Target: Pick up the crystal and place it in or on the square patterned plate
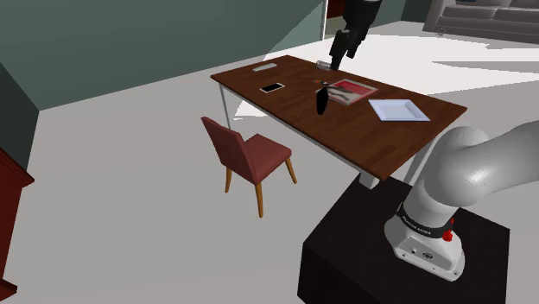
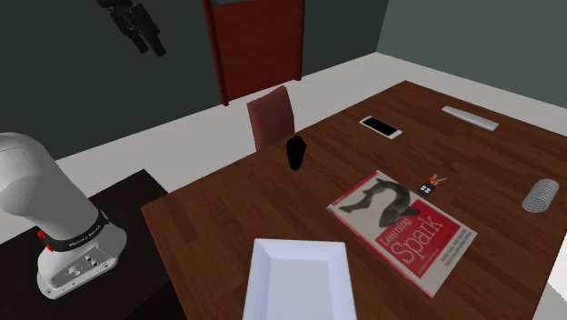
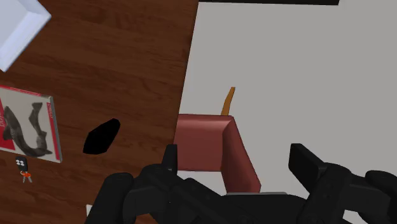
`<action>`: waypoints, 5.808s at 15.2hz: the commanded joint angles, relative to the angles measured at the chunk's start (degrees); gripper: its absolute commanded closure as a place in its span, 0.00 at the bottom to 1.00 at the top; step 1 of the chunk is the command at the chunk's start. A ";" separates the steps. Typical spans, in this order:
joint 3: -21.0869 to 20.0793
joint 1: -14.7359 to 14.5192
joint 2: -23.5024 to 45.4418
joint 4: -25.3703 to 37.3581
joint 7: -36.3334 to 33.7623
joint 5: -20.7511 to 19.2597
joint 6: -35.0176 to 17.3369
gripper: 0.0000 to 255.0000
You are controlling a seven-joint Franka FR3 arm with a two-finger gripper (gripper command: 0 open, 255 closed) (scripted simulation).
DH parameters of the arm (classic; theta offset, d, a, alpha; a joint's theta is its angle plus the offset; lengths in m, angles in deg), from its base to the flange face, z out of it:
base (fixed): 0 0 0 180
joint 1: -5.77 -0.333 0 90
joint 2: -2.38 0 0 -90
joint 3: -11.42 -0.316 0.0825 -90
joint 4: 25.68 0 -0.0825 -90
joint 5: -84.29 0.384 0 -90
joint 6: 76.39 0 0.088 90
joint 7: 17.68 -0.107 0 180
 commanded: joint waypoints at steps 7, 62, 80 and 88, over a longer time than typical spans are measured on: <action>1.97 2.50 10.89 1.73 0.20 -3.57 -5.55 0.00; 10.96 16.30 65.11 26.89 6.57 -9.97 -18.07 0.00; 11.38 20.82 67.20 21.00 14.85 -5.71 -21.00 0.00; 11.38 20.82 67.19 20.99 14.84 -5.71 -20.99 1.00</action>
